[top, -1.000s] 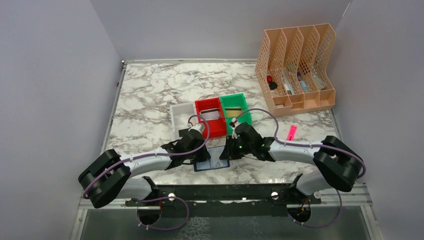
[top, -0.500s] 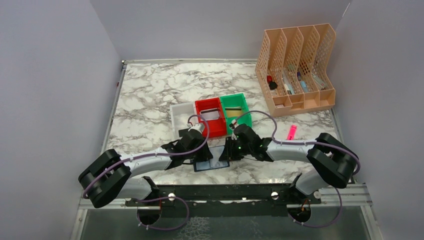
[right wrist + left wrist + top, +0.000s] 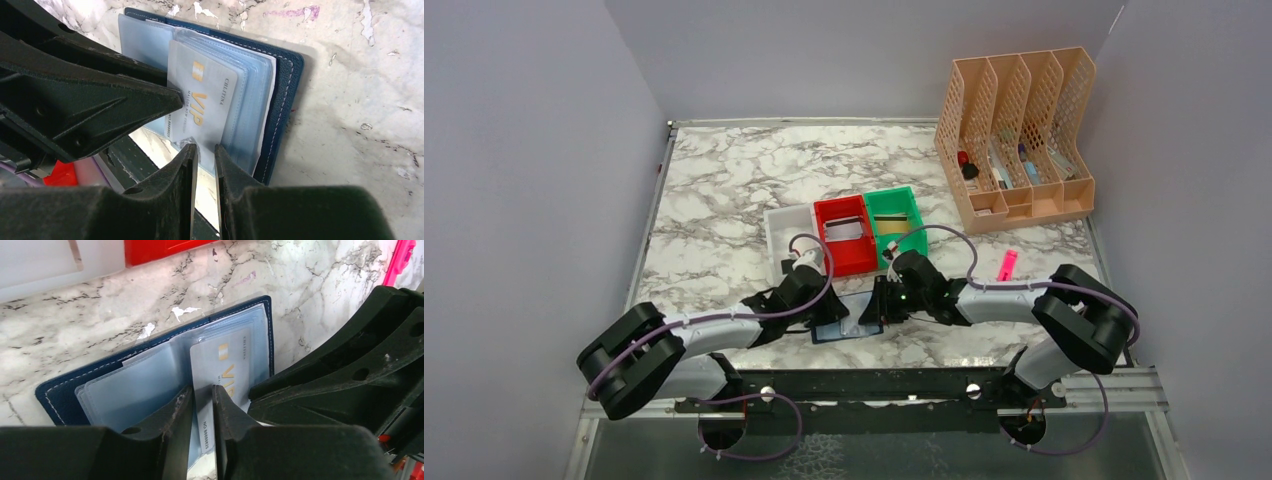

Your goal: Take the credit cards out of the card holder

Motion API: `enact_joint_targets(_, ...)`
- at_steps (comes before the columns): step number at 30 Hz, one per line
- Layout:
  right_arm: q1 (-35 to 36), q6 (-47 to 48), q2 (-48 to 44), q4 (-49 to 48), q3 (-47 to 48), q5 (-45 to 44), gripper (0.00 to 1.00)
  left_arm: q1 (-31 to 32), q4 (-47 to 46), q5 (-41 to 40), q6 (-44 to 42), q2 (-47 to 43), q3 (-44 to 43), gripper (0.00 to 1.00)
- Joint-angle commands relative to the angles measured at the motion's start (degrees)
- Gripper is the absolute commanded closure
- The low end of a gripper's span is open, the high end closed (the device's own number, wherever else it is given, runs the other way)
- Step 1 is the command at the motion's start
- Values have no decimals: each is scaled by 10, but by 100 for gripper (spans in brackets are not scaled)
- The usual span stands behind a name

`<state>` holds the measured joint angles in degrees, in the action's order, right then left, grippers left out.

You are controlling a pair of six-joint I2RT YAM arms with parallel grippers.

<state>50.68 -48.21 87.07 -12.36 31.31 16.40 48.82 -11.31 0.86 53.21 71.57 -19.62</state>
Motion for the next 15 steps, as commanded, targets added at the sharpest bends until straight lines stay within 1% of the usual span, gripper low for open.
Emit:
enact_joint_targets(1,4,4,14,28,-1,-12,75,1,46,-34,-2,-20,16,79)
enact_joint_targets(4,4,24,15,49,16,-17,75,2,61,-48,-4,-41,18,85)
enact_joint_targets(6,4,37,8,74,31,-26,75,1,74,-61,-1,-56,21,87)
enact_joint_targets(10,3,53,-18,126,51,-83,70,1,81,-77,2,-85,35,88)
enact_joint_targets(12,4,65,-26,136,57,-97,68,1,81,-78,2,-91,39,88)
enact_joint_targets(15,4,82,-22,125,64,-67,66,2,81,-76,0,-89,39,88)
